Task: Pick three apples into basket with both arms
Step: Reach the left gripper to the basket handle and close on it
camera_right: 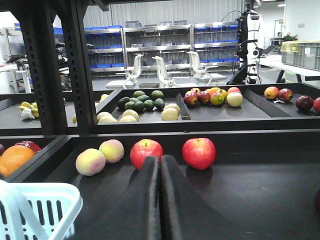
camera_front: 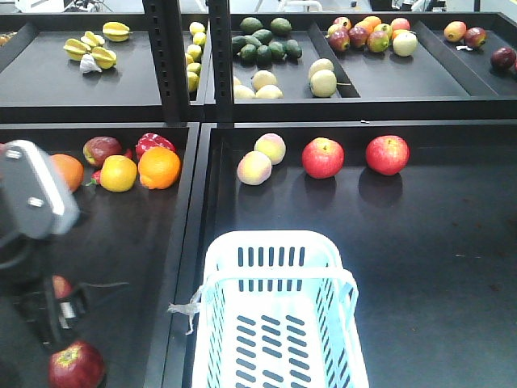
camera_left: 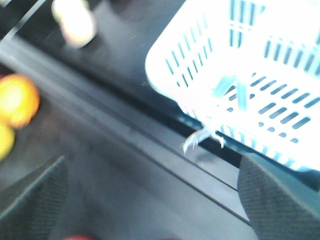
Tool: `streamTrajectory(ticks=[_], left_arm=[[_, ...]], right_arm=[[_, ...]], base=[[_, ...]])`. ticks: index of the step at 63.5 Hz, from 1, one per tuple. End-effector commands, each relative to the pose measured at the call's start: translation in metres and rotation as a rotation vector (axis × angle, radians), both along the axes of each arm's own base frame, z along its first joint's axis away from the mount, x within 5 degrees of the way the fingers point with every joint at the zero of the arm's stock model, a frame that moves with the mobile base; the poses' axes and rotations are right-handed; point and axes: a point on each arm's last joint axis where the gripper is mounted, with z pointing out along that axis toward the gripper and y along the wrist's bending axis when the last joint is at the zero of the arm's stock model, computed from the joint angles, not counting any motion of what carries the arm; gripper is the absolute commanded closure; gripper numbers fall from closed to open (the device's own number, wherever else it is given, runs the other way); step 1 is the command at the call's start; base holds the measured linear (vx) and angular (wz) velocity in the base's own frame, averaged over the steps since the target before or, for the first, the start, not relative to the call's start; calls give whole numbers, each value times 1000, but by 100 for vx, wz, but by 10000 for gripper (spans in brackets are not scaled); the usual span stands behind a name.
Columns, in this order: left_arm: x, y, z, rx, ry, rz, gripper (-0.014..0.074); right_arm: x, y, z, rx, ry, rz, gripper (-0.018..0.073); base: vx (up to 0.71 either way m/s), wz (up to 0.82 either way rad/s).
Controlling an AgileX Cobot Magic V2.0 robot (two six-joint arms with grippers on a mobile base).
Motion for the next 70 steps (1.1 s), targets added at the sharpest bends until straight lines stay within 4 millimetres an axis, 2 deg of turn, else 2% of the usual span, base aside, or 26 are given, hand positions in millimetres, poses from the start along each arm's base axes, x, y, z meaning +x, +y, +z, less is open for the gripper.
streamTrajectory(ticks=[1, 13, 31, 45, 70], left_arm=[[10, -14, 10, -19, -105, -40, -41], [19, -40, -1, 5, -118, -119, -33], [43, -87, -2, 13, -92, -229, -22], [56, -121, -18, 45, -47, -304, -6], [71, -147, -37, 93, -14, -354, 4]], right_arm=[[-1, 0, 2, -6, -65, -1, 568], [-1, 0, 2, -6, -65, -1, 568], [-1, 0, 2, -6, -65, -1, 568], [-1, 0, 2, -6, -65, -1, 568], [-1, 0, 2, -6, -65, -1, 568]], base=[[0, 0], [0, 0], [0, 0], [0, 0], [0, 0]])
